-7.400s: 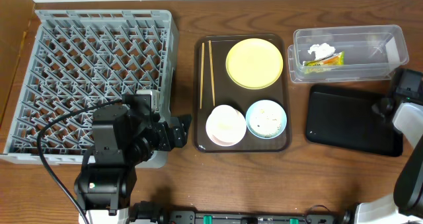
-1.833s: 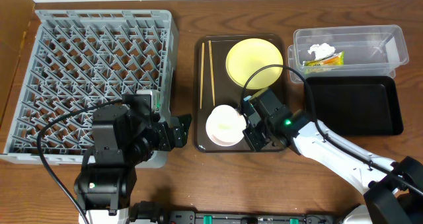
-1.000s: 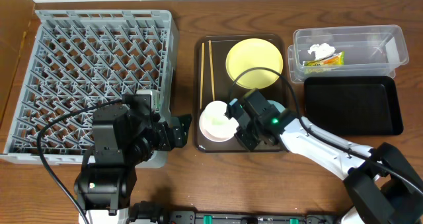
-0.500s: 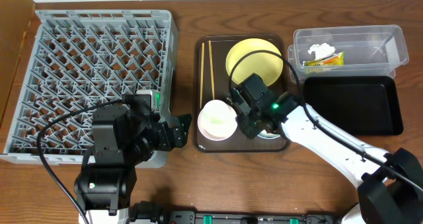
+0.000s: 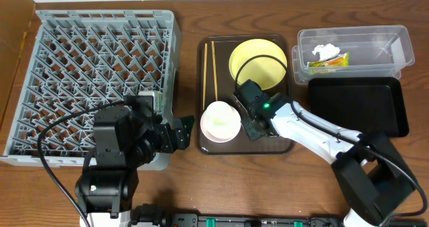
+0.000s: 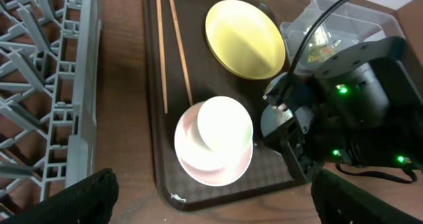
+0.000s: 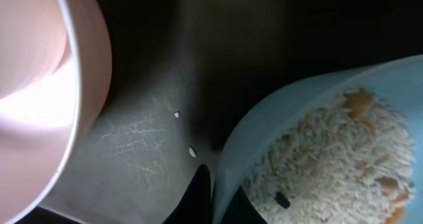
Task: Sort waste into correct bins and load items into the dishwasher
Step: 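Grasp the light-blue bowl rim with the right gripper and lift, then tip the bowl over the black tray to dump the rice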
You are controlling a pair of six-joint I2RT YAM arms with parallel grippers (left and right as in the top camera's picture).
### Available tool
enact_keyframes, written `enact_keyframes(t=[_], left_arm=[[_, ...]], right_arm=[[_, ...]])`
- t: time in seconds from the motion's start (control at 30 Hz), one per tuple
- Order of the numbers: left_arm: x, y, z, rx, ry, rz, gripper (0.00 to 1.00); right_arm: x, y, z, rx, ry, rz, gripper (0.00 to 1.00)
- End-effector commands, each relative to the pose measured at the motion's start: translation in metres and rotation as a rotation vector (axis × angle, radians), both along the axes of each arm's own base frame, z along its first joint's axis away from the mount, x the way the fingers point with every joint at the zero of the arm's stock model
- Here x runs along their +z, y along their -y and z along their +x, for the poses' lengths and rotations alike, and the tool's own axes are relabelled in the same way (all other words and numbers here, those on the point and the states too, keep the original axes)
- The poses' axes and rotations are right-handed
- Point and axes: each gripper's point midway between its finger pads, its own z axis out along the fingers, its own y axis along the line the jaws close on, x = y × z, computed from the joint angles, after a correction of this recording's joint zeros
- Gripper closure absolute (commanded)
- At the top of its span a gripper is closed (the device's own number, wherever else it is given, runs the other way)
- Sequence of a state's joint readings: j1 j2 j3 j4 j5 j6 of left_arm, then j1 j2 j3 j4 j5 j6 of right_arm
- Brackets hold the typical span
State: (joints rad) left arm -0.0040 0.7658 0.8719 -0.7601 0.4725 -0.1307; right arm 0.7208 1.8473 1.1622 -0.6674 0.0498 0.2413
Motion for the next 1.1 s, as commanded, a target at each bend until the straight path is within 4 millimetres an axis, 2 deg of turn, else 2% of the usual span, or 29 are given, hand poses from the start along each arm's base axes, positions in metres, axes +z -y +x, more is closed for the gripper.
enact_keyframes(t=[0.0, 0.17, 0.27, 0.37, 0.47, 0.63, 0.77, 1.0, 1.07], left_arm=[[0.01, 0.003, 0.0, -0.014, 0.022, -0.008, 0.06], [0.01, 0.003, 0.0, -0.014, 0.022, -0.008, 0.06], [0.01, 0.003, 0.0, -0.014, 0.022, -0.008, 0.06], [0.01, 0.003, 0.0, -0.014, 0.022, -0.008, 0.06], [0.01, 0.003, 0.0, -0.014, 0.022, -0.008, 0.06], [0.01, 0.003, 0.0, -0.014, 0.022, -0.008, 0.05], [0.01, 0.003, 0.0, -0.014, 0.022, -0.008, 0.06], [0.01, 0.003, 0.0, -0.014, 0.022, -0.008, 0.06], [0.01, 0.003, 0.0, -0.014, 0.022, -0.008, 0.06]], right_arm=[[0.029, -0.004, 0.007, -0.067, 0.034, 0.093, 0.99], [0.098, -0.003, 0.013, -0.091, 0.065, 0.333, 0.99], [0.139, 0.019, 0.022, -0.147, 0.072, 0.491, 0.99], [0.162, 0.053, 0.031, -0.237, 0.05, 0.611, 0.99], [0.166, 0.09, 0.038, -0.319, -0.003, 0.707, 0.99], [0.154, 0.143, 0.045, -0.394, -0.068, 0.867, 0.99], [0.159, 0.162, 0.052, -0.26, -0.021, 1.148, 0.99], [0.136, 0.197, 0.066, -0.309, -0.013, 1.395, 0.99], [0.138, 0.205, 0.069, -0.311, 0.0, 1.486, 0.99]])
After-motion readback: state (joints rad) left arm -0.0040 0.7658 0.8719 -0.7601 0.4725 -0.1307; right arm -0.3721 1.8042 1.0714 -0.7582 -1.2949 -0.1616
